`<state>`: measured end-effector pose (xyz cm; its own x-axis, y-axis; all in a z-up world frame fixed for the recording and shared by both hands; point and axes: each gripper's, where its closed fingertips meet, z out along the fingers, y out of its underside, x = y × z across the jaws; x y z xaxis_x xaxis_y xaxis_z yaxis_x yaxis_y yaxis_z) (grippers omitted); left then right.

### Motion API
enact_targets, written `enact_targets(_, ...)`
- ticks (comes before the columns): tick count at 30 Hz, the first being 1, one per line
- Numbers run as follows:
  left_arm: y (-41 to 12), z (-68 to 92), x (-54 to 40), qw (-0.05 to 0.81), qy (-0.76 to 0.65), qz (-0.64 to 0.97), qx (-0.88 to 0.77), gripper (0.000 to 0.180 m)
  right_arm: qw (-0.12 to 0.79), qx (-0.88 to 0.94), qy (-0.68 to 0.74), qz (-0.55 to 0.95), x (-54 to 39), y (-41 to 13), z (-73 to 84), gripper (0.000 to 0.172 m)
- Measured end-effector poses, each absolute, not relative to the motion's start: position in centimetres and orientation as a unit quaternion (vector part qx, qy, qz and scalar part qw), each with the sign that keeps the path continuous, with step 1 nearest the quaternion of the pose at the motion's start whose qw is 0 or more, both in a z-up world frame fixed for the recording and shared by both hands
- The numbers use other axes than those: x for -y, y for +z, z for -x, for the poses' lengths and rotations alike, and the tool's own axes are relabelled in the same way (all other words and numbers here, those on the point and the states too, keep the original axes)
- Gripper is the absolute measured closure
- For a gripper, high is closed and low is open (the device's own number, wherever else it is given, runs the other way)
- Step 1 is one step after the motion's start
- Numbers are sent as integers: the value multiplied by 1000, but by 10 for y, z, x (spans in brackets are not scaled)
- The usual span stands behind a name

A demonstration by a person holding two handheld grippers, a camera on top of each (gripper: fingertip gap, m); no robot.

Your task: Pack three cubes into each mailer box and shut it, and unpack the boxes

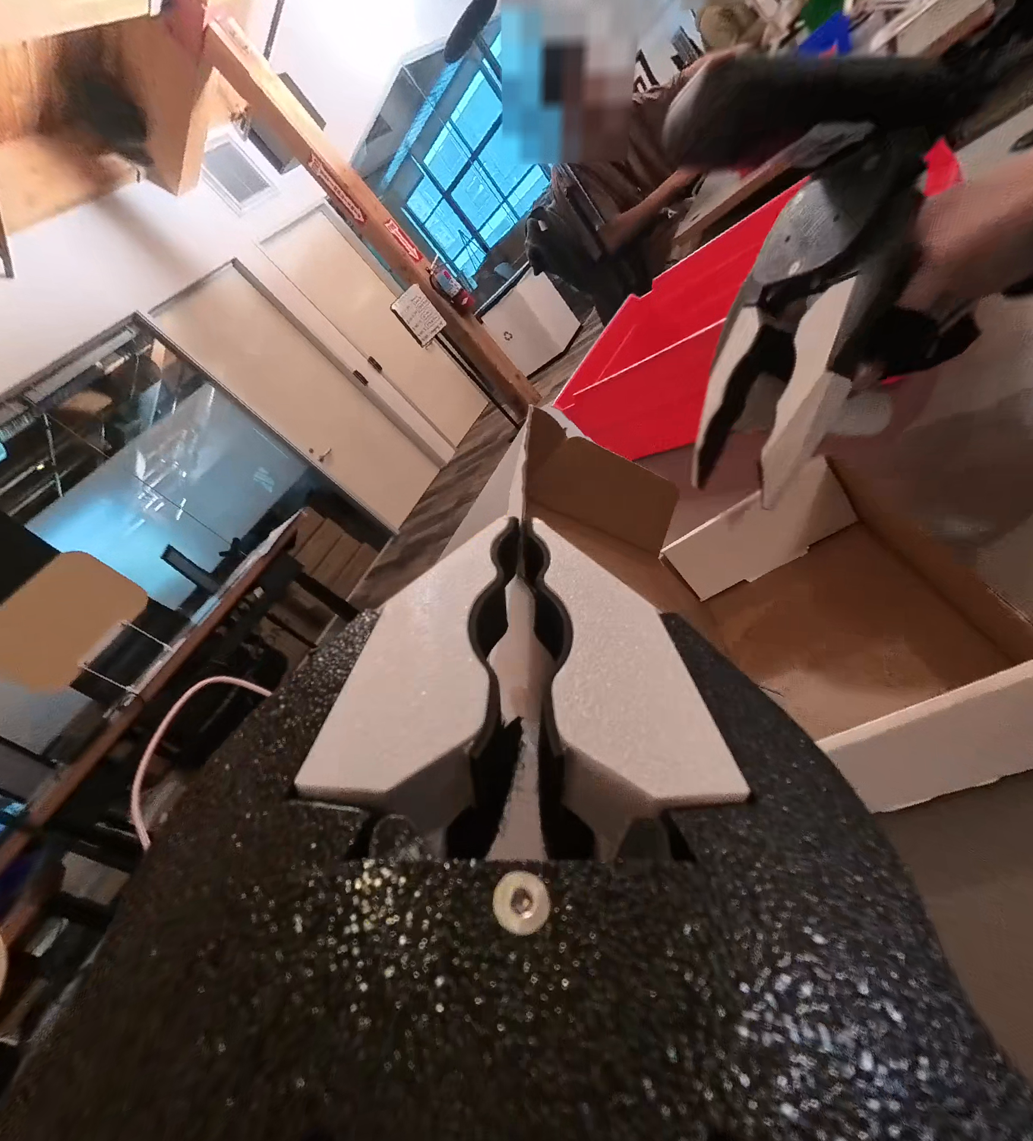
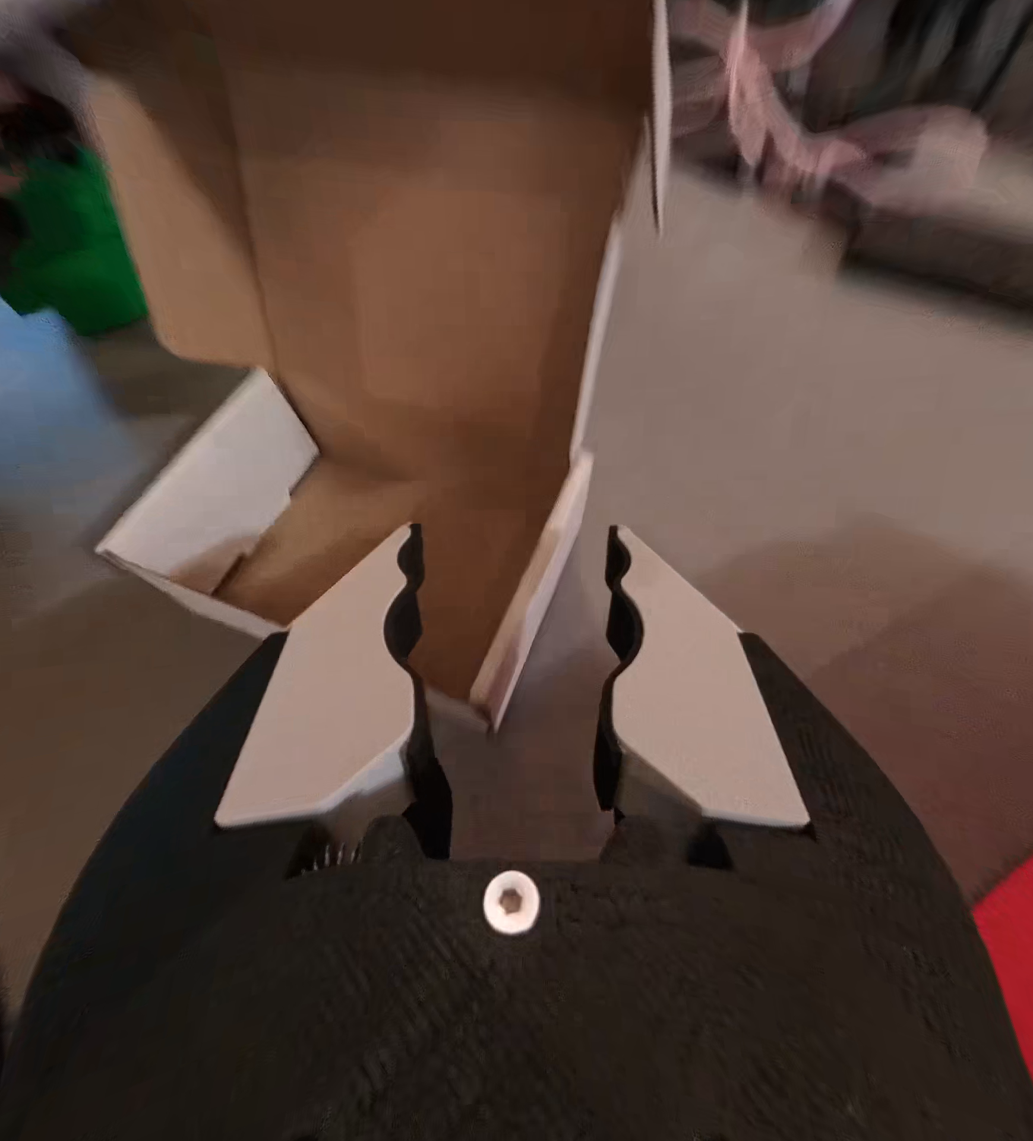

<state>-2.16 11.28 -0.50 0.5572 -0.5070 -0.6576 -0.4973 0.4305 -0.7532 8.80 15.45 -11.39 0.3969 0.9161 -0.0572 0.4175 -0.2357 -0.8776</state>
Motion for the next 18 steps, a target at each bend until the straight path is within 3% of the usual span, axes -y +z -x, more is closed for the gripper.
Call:
enact_targets(3,-7,15,-108,704,12,524,-479,180,257,432,257,826,-136,-163,-110,116)
enact_targets(5,-10,9,-104,701,10,531,-475,180,267,420,276,822,-130,-160,-101,135)
enact_targets(13,-29,-10,-81,681,9,575,-453,179,332,352,271,832,-130,-158,-90,138)
enact_targets(18,-38,-6,-66,663,-9,603,-444,180,338,344,291,826,-120,-157,-91,81)
